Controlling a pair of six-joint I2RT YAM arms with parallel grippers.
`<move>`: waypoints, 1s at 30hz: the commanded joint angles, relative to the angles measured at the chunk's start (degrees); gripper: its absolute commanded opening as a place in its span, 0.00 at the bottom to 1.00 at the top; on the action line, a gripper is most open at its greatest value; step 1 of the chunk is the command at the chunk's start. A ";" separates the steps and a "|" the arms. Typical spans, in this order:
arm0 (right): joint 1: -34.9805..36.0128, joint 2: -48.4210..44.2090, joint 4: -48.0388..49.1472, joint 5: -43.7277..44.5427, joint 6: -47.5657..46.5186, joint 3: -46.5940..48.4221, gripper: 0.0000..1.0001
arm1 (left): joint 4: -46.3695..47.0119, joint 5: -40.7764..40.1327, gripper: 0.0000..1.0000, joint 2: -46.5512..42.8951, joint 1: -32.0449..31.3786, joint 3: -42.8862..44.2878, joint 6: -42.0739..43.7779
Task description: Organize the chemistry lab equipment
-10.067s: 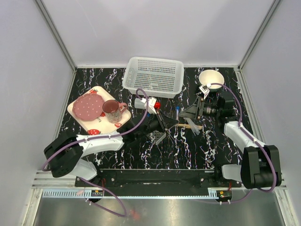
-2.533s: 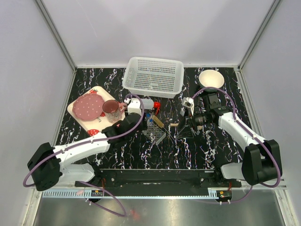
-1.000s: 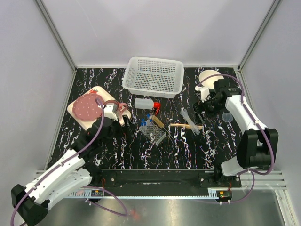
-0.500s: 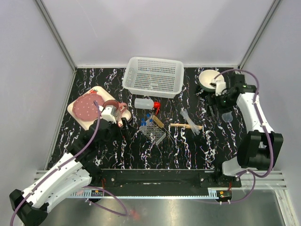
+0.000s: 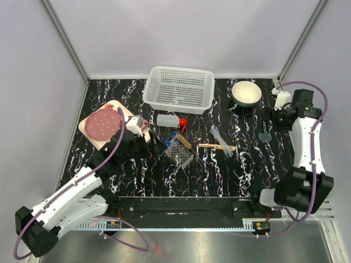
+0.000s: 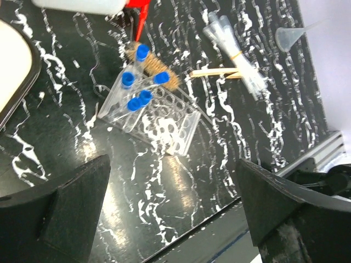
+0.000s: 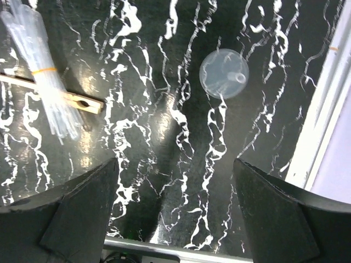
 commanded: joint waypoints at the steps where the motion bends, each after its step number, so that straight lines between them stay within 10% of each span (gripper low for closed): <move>1: -4.07 -2.58 3.05 2.98 -3.74 -3.57 0.90 | 1.53 3.09 0.99 1.41 0.29 6.59 -0.97; 11: -19.45 1.36 5.60 -9.23 -12.19 -10.96 0.91 | -1.81 4.41 0.99 4.83 0.29 13.10 -2.73; 30: -16.66 18.42 4.19 -22.07 -1.91 5.04 1.00 | -2.69 1.69 0.99 0.10 0.38 9.06 1.30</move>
